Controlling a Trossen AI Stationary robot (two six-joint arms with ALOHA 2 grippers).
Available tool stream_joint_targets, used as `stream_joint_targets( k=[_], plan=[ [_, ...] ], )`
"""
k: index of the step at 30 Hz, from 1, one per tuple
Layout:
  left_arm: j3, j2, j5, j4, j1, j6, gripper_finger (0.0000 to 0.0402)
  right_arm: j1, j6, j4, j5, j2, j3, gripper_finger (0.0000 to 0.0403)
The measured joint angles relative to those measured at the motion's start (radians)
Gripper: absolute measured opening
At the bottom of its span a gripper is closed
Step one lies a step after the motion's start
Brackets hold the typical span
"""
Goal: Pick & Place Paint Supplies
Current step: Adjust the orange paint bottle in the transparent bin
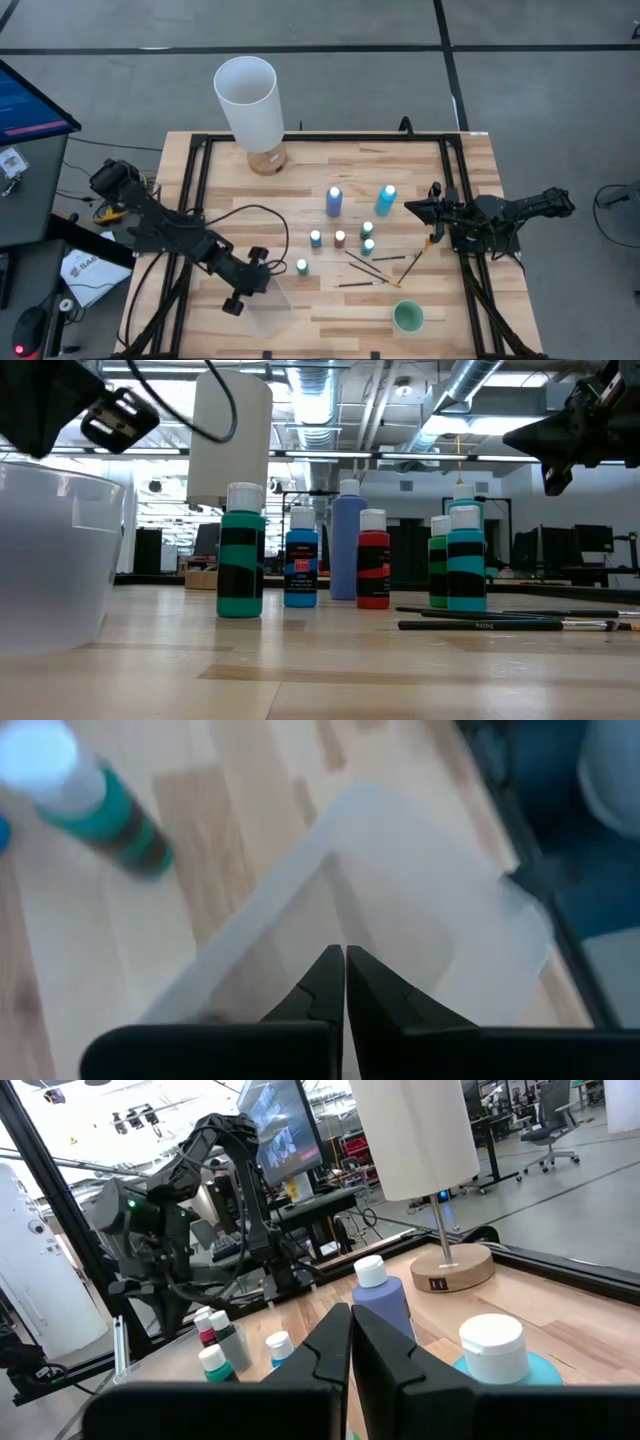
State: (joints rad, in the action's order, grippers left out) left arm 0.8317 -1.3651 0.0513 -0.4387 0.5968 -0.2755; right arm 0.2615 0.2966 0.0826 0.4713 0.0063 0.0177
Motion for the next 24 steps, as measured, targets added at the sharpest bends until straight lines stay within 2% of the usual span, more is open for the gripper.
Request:
stream_joint_targets(
  k=[7,24],
  plan=[
    [0.004,-0.04,-0.011,-0.029,0.0,-0.002,0.0,0.0,0.0,0.003,0.0,0.0,0.0,0.0008],
    [0.004,-0.043,-0.002,-0.075,0.0,-0.025,0.0,0.0,0.0,0.0,0.0,0.0,0.0,0.0008]
  ],
)
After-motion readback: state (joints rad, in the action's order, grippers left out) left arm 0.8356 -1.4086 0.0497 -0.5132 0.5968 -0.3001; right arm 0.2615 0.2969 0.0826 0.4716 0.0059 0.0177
